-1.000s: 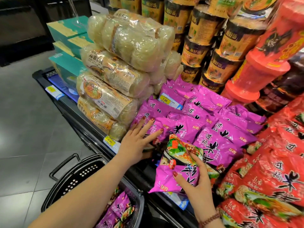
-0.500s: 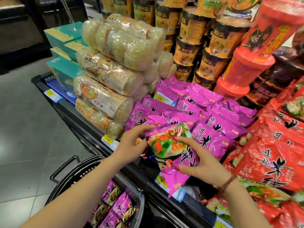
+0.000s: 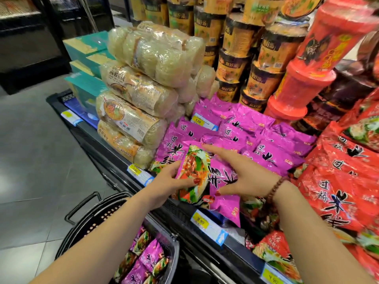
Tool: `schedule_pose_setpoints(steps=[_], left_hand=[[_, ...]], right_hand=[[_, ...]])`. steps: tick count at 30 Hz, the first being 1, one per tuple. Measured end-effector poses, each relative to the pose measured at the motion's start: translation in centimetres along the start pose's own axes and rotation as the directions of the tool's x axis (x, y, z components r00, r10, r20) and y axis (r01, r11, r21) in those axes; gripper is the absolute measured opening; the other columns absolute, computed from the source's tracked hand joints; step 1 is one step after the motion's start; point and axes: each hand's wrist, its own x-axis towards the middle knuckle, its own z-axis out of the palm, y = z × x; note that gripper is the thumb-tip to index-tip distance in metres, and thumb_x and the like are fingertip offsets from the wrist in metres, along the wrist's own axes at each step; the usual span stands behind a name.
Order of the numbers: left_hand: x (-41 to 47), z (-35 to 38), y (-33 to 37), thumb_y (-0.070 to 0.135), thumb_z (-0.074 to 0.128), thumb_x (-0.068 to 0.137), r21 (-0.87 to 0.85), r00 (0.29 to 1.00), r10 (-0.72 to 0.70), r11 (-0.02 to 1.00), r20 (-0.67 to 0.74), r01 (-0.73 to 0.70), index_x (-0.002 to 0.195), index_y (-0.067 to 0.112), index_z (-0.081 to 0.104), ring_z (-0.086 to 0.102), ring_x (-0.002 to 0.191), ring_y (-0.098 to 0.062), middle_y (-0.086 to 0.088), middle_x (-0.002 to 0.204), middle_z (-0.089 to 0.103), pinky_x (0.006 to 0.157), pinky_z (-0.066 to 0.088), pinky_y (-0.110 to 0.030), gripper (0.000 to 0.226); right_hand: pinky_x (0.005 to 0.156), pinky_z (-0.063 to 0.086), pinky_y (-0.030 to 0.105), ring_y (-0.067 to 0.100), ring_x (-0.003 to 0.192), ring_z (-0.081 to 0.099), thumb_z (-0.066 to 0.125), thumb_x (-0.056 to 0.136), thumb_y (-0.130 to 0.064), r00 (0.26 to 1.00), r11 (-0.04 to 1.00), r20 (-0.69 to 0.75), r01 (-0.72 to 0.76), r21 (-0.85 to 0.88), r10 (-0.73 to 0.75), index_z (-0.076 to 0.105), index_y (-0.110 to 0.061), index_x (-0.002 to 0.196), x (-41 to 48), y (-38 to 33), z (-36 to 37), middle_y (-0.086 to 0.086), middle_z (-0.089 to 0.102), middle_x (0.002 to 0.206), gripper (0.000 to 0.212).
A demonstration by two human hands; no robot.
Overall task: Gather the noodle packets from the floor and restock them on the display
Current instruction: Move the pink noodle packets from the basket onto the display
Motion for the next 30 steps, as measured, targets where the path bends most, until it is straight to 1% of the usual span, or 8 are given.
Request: schedule_pose_setpoints(steps=[3,7,9,13,18,21,25,30], left_hand=[[-0.2,0.6,-1.1,0.008,0.076,0.071,-0.088,0.992,0.037,0.995,-0.119,-0.047,0.109,0.014,0.063,0.069,0.083,-0.022,-0.006,0.094,0.073,0.069,0.059,-0.036,0.04],[-0.3,2.2,-3.1,0.005,0.08,0.07,-0.362,0.956,-0.015,0.927,-0.294,-0.097,0.123,0.012,0.056,0.071,0.087,-0.024,-0.01,0.103,0.072,0.066,0.058,-0.034,0.058],[-0.4,3.4,-4.0,0.006,0.077,0.071,-0.466,0.945,-0.053,0.878,-0.322,-0.11,0.129,0.01,0.052,0.071,0.088,-0.024,-0.011,0.106,0.072,0.067,0.059,-0.036,0.063],[-0.6,5.5,-5.3,0.006,0.072,0.071,-0.476,0.949,-0.061,0.874,-0.31,-0.1,0.125,0.013,0.054,0.071,0.087,-0.02,-0.006,0.102,0.073,0.07,0.059,-0.035,0.057],[-0.9,4.8,-6.7,0.038,0.083,0.063,0.175,0.9,0.237,0.967,-0.367,-0.184,0.144,0.037,0.027,0.051,0.125,-0.002,0.011,0.139,0.047,0.101,0.044,-0.024,0.098],[-1.4,3.4,-7.0,0.044,0.078,0.066,0.546,0.786,0.501,0.797,-0.362,-0.257,0.145,0.04,0.028,0.033,0.137,0.0,0.017,0.146,0.031,0.11,0.029,-0.015,0.094],[-0.7,2.6,-6.9,0.041,0.075,0.071,0.77,0.777,0.622,0.541,-0.095,-0.339,0.141,0.036,0.04,0.026,0.141,-0.005,0.009,0.149,0.033,0.115,0.019,-0.019,0.078],[1.4,2.1,-8.1,0.022,0.079,0.072,0.868,0.813,0.579,0.369,0.065,-0.333,0.146,0.047,0.028,0.017,0.146,-0.016,0.016,0.158,0.009,0.116,0.018,-0.029,0.094]], right_hand=[[0.111,0.033,0.038,0.009,0.13,0.037,0.085,0.067,-0.039,0.957,0.996,-0.277,-0.082,0.029,0.087,0.013,-0.054,0.143,-0.6,0.4,1.0,-0.007,0.038,0.144,0.106],[0.107,0.032,0.031,0.011,0.126,0.037,0.084,0.065,-0.042,0.609,0.912,-0.682,-0.22,0.345,0.405,0.031,-0.032,0.145,-1.8,0.3,5.4,-0.005,0.034,0.139,0.097],[0.103,0.041,0.036,0.015,0.119,0.049,0.087,0.062,-0.036,0.485,0.68,-0.54,-0.169,0.713,0.688,0.037,-0.028,0.141,-2.2,-0.1,7.7,-0.002,0.042,0.136,0.094],[0.079,0.055,0.047,0.019,0.079,0.068,0.074,0.075,-0.006,0.58,0.019,-0.13,0.193,0.981,0.804,0.057,-0.026,0.11,-2.5,-0.7,9.3,0.007,0.071,0.096,0.044],[0.072,0.044,0.014,-0.014,0.069,0.057,0.075,0.076,0.003,0.467,0.449,-0.446,0.111,0.887,0.764,0.049,-0.03,0.109,-3.1,0.1,7.1,-0.02,0.055,0.095,0.053],[0.081,0.037,0.008,-0.015,0.083,0.052,0.082,0.071,-0.006,0.588,0.752,-0.558,-0.137,0.645,0.586,0.05,-0.032,0.112,-3.6,1.9,6.3,-0.027,0.052,0.103,0.058],[0.077,0.044,0.01,0.011,0.088,0.056,0.083,0.07,-0.011,0.749,0.818,-0.446,-0.221,0.531,0.491,0.053,-0.035,0.112,-1.9,2.8,6.9,-0.023,0.057,0.102,0.057],[0.092,0.035,0.017,0.02,0.11,0.052,0.081,0.072,-0.016,0.614,0.833,-0.584,-0.253,0.492,0.531,0.046,-0.023,0.131,1.6,2.7,9.8,-0.008,0.052,0.116,0.069]])
